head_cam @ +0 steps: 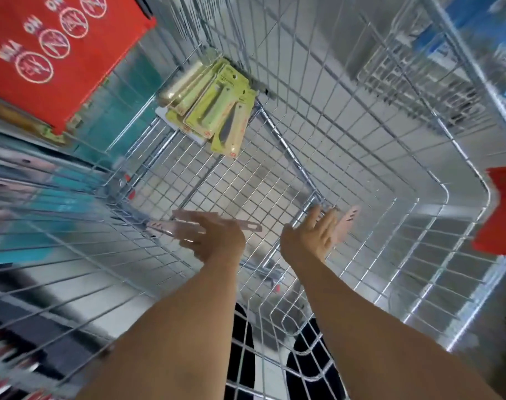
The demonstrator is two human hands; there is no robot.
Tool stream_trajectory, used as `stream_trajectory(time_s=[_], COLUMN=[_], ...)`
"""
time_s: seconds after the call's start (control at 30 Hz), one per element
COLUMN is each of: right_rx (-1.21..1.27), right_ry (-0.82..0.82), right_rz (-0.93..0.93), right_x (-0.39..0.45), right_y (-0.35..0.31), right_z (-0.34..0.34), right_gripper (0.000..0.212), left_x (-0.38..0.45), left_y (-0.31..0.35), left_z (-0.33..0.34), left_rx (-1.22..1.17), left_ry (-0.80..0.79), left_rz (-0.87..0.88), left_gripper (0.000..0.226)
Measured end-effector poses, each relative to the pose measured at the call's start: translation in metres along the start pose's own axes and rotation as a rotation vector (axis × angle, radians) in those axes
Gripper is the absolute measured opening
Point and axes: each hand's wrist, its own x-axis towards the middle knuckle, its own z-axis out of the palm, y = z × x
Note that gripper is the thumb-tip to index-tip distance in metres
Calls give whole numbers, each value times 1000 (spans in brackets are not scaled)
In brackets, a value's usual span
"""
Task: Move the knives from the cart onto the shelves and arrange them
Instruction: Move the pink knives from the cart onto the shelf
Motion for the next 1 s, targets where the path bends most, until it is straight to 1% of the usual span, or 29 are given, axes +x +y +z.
stream_trajectory(time_s=[0.07, 0.13, 0.17, 0.23, 0.3, 0.37, 0.43, 0.53, 0.63, 0.7, 0.77, 0.87, 0.9, 0.93, 1.0], right_rx=[0, -17, -24, -17, 7, 61, 101, 104, 205, 306, 402, 527, 567, 604, 623], right_ry=[-19, -13, 9, 62, 93, 107, 121, 103, 159, 221, 254, 273, 278, 273, 226], right_rz=[-15, -41, -61, -58, -1, 56, 67, 79, 110, 181, 240, 206, 199, 198, 172], right_x=[0, 0, -1, -1, -1, -1, -2, -6, -8, -6, -5, -7, -7, -8, -9], right_y=[-5, -2, 3, 14, 20, 19, 18, 22, 23, 20, 18, 15, 12, 8, 1], right_z=[4, 5, 4, 1, -3, -4, -3, -6, -11, -14, -16, -15, -13, -10, -4], right_gripper=[75, 74, 75, 78, 82, 84, 86, 91, 94, 94, 99, 107, 105, 98, 73], left_x=[-7, -16, -20, -23, -23, -23, -24, -31, -40, -42, -42, -37, -34, -31, -28], left_y=[1, 3, 3, 5, 6, 7, 8, 13, 18, 21, 24, 23, 22, 21, 21], left_z=[6, 12, 16, 20, 24, 28, 29, 33, 37, 35, 32, 26, 25, 24, 21], left_rx=[30, 103, 125, 131, 154, 199, 248, 320, 278, 257, 233, 85, 53, 47, 67], left_ry=[56, 87, 101, 141, 145, 127, 103, 105, 98, 145, 151, 99, 96, 88, 58], left_rz=[131, 319, 412, 538, 591, 620, 673, 769, 715, 695, 717, 660, 624, 590, 545], left_gripper=[74, 73, 71, 66, 65, 75, 86, 82, 80, 80, 74, 60, 53, 46, 34])
